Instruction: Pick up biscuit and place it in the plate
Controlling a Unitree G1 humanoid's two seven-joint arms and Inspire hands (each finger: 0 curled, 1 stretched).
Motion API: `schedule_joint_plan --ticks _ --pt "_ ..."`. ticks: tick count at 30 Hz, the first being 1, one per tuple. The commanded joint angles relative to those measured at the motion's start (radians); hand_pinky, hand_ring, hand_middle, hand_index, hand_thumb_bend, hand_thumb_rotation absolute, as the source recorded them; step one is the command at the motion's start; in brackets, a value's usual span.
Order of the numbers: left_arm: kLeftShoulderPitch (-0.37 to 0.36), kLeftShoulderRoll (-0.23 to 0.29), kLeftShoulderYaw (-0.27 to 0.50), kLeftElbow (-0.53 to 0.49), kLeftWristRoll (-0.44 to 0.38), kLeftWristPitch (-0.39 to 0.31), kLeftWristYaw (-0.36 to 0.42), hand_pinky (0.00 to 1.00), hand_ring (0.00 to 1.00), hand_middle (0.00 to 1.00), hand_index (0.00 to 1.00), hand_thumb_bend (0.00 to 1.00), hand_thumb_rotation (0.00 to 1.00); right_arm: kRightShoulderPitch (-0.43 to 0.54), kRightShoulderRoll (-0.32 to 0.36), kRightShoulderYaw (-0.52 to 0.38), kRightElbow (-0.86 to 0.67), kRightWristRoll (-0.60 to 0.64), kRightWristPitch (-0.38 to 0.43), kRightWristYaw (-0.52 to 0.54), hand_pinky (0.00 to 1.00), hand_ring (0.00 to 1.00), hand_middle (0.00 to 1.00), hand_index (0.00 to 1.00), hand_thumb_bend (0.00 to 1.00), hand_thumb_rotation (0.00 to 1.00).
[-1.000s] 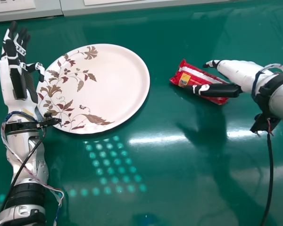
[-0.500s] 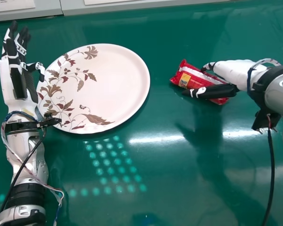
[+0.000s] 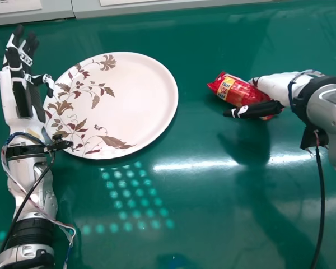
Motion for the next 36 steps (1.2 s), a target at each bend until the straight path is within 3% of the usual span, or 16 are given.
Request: schedule_joint_plan --ticks 1,7,9,10,12,13,15,17,20,22,24,26,31,36 --pt "0.095 -0.022 0.004 0.056 -0.014 0.008 -0.007 0.0 0.95 0.92 0.95 1.0 1.0 -0.008 0.019 0.02 0.031 -0.012 -0.018 -0.018 0.95 0.99 1.0 1.0 1.0 0.48" --pt "0.095 -0.022 0.013 0.054 -0.04 0.005 -0.029 0.0 0.94 0.91 0.94 0.99 0.99 -0.024 0.047 0.051 0.113 -0.064 -0.032 -0.075 0.89 0.95 0.97 0.98 1.0 0.43" --pt "0.098 -0.022 0.012 0.049 -0.034 -0.001 -0.023 0.0 0.95 0.92 0.95 1.0 0.99 -0.019 0.063 0.061 0.142 -0.1 -0.032 -0.141 0.7 0.8 0.88 0.93 0.99 0.26" --pt "0.099 -0.022 0.012 0.045 -0.035 -0.001 -0.023 0.0 0.95 0.92 0.96 0.99 1.0 -0.014 0.069 0.065 0.157 -0.119 -0.037 -0.19 0.63 0.73 0.83 0.9 0.95 0.16" --pt "0.1 -0.021 0.013 0.045 -0.036 -0.008 -0.026 0.0 0.95 0.92 0.96 0.99 1.0 0.001 0.087 0.057 0.185 -0.131 -0.045 -0.288 0.47 0.55 0.72 0.76 0.67 0.04" --pt "0.102 -0.019 0.014 0.045 -0.034 -0.012 -0.026 0.0 0.95 0.92 0.95 0.98 1.0 0.004 0.096 0.051 0.198 -0.131 -0.042 -0.322 0.41 0.53 0.68 0.71 0.57 0.02" --pt "0.104 -0.018 0.015 0.043 -0.032 -0.015 -0.025 0.0 0.95 0.93 0.96 0.97 1.0 0.005 0.105 0.047 0.225 -0.134 -0.046 -0.384 0.34 0.49 0.61 0.59 0.5 0.0" --pt "0.106 -0.017 0.016 0.04 -0.034 -0.013 -0.023 0.0 0.94 0.93 0.96 0.96 1.0 0.008 0.111 0.035 0.24 -0.121 -0.063 -0.447 0.29 0.43 0.53 0.58 0.49 0.0" --pt "0.108 -0.02 0.019 0.034 -0.038 -0.006 -0.02 0.0 0.92 0.91 0.95 0.97 1.0 0.009 0.1 0.039 0.258 -0.127 -0.099 -0.516 0.29 0.42 0.53 0.51 0.49 0.0" --pt "0.112 -0.023 0.018 0.02 -0.039 0.004 -0.015 0.0 0.9 0.89 0.94 0.98 1.0 0.013 0.089 0.041 0.263 -0.132 -0.128 -0.558 0.19 0.4 0.51 0.49 0.51 0.0" --pt "0.115 -0.022 0.016 0.013 -0.039 0.005 -0.017 0.0 0.92 0.91 0.95 0.98 1.0 0.02 0.085 0.035 0.269 -0.129 -0.154 -0.6 0.12 0.23 0.48 0.49 0.52 0.0" --pt "0.115 -0.019 0.015 0.017 -0.037 -0.002 -0.02 0.0 0.94 0.92 0.97 0.96 1.0 0.026 0.084 0.029 0.272 -0.128 -0.172 -0.63 0.09 0.16 0.47 0.49 0.52 0.0" --pt "0.109 -0.019 0.016 0.025 -0.048 -0.001 -0.028 0.0 0.92 0.91 0.96 0.96 1.0 0.033 0.083 0.009 0.273 -0.105 -0.198 -0.669 0.07 0.13 0.47 0.48 0.52 0.0" --pt "0.107 -0.021 0.016 0.022 -0.05 0.004 -0.024 0.0 0.91 0.9 0.94 0.97 0.98 0.03 0.088 -0.01 0.236 -0.091 -0.181 -0.643 0.07 0.13 0.47 0.48 0.52 0.0"
